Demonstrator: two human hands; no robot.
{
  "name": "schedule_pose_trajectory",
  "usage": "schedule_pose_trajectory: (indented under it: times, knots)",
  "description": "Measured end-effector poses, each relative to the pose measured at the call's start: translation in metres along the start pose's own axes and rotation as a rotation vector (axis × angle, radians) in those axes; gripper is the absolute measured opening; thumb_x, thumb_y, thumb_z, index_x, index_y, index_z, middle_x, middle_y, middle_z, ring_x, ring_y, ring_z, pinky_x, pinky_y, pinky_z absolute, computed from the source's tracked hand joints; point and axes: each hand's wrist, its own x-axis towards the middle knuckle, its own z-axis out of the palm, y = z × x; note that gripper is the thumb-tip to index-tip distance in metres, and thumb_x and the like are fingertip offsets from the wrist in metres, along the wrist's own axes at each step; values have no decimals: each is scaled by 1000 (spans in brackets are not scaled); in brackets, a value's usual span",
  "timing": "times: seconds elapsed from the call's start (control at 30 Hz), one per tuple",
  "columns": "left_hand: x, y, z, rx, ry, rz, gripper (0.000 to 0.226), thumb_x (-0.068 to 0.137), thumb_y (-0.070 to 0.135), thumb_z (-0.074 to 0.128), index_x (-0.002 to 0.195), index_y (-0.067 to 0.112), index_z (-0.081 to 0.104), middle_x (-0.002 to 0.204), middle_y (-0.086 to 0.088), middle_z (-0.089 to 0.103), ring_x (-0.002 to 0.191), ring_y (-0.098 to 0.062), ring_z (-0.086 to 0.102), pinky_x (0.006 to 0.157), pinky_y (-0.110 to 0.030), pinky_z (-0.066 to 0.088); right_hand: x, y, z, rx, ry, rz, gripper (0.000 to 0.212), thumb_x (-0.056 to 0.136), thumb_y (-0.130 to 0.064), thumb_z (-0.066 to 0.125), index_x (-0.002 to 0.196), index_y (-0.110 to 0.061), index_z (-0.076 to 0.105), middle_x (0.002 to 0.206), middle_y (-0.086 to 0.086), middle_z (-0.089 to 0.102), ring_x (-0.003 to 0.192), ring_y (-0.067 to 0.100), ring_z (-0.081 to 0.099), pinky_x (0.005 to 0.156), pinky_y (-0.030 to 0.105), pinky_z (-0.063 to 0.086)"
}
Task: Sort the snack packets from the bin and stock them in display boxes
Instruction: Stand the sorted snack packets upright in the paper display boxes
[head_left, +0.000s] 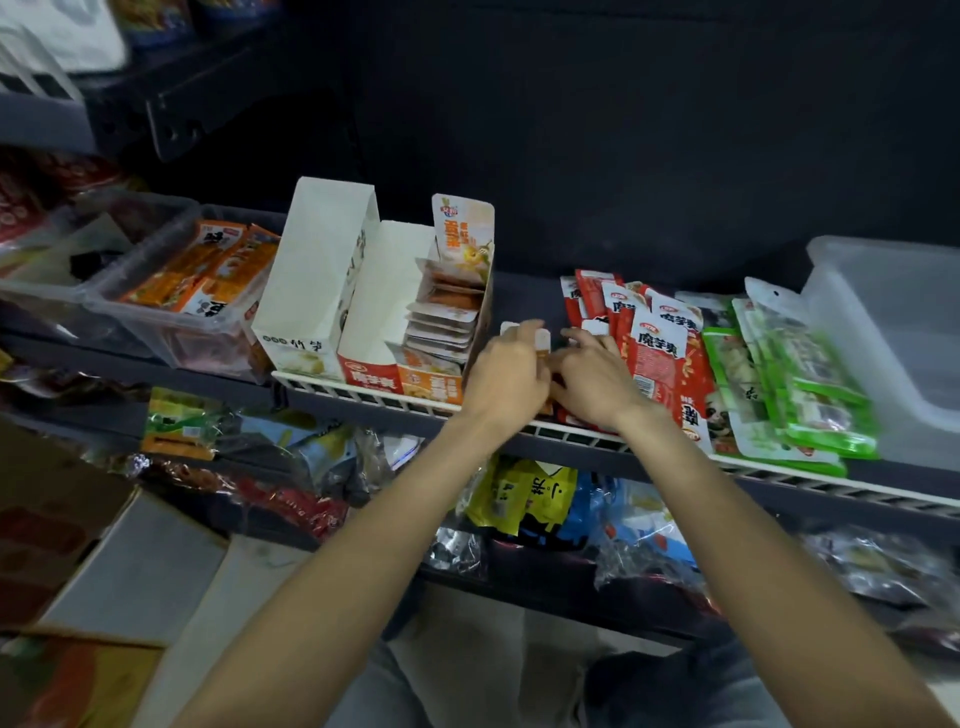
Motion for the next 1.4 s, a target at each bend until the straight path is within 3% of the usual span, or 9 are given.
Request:
schedule_pose_trajectory:
  times: [0.2,0.3,0.47,0.67,0.77,0.9,1.07,1.3,1.4]
  knots:
    - [24,-12,37,226,-268,-287,76,95,35,49,148,-1,8,143,-25,33,128,-37,36,104,-38,32,-5,9,0,59,-17,57,33,100,-30,41,125,-28,61,132,0,57,134,21,31,103,37,21]
    - [24,-10,39,84,-170,-264,81,91,25,58,150,9,6,137,-22,39,123,-35,43,101,-37,36,-2,6,0,156,-23,103,40,102,-34,35,137,-21,48,138,11,51,134,24,35,108,36,21]
    - [3,1,23,-135,127,-16,70,86,0,58,147,8,26,132,-10,53,121,-25,50,104,-37,40,-11,-6,-23,810,164,256,57,98,-48,39,144,-15,35,124,7,61,115,18,56,92,23,40]
    - [-17,13,-9,-38,137,327,60,80,5,63,137,10,47,136,-4,51,125,-18,44,102,-29,38,-15,-2,-56,1144,459,336,25,93,-14,57,117,-9,53,101,9,70,83,13,67,69,20,54]
    - [-22,15,-47,-46,202,390,44,83,17,64,127,15,59,131,1,57,121,-15,50,99,-26,40,-16,-3,-80,1104,574,292,17,91,-12,61,107,-13,56,101,5,71,87,13,69,80,34,56]
    - [-3,-25,-101,90,451,297,30,84,17,61,114,17,67,117,-1,65,113,-19,56,95,-30,43,-7,-15,-117,1033,752,153,13,89,-15,64,102,-16,60,100,-3,71,87,6,69,77,30,57]
    - [26,-73,-121,249,313,200,23,92,27,60,112,22,69,112,-2,69,94,-24,65,77,-34,49,35,-44,-129,1029,823,-67,24,87,-13,66,111,-14,63,100,-3,71,90,8,69,73,32,59]
    - [29,-81,-114,169,217,205,19,91,31,60,103,24,73,103,1,71,83,-19,65,73,-29,44,73,-59,-85,423,644,-68,23,89,-34,59,88,-11,62,78,1,68,69,19,63,62,41,52]
    - [29,-87,-114,136,262,162,19,90,34,62,100,24,74,103,1,71,84,-15,64,70,-25,43,76,-65,-93,544,737,-62,19,89,-29,62,91,-10,68,78,0,69,69,14,62,63,36,51]
